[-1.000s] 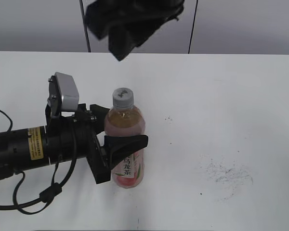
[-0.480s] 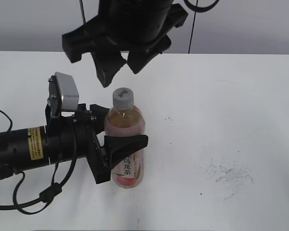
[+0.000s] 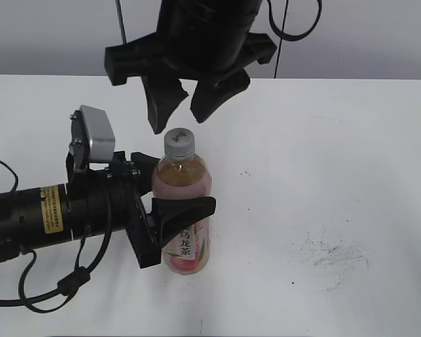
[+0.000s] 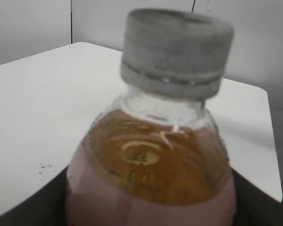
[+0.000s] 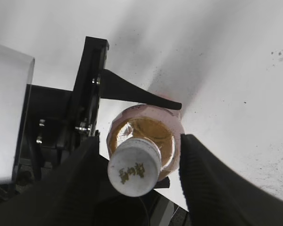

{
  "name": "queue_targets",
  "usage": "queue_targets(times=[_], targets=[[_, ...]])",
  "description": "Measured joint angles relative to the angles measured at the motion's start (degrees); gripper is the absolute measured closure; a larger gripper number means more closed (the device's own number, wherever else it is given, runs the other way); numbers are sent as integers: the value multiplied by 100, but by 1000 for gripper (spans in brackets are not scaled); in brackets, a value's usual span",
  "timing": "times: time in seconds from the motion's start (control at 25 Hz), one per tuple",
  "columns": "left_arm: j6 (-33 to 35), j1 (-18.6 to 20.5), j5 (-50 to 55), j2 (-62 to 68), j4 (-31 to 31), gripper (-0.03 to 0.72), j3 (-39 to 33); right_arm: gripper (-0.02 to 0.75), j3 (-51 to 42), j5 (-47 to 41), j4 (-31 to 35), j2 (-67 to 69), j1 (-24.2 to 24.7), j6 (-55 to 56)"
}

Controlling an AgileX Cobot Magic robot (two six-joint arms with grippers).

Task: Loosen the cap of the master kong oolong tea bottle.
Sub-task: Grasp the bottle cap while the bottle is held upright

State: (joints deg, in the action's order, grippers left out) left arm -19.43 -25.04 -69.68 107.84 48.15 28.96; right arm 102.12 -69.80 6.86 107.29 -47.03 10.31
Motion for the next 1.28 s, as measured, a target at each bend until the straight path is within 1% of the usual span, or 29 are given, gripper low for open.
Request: queue_targets(times=[0.52,0.88,0.96,1.08,1.12,1.28], targets=[[0,0,0,0,0,243,0,339,-14,-5,125,0,0,-5],[0,0,0,0,0,243,0,344,-328,-12,234,7,0,-5],[0,0,0,0,0,243,0,367,-328,-12,234,7,0,-5],[0,0,0,0,0,243,0,449,-328,-17,228,7,0,-24],[0,0,0,0,0,243,0,459,-328,-17,228,7,0,-54],[0,0,0,0,0,243,0,459,-328,-17,228,7,0,-258]])
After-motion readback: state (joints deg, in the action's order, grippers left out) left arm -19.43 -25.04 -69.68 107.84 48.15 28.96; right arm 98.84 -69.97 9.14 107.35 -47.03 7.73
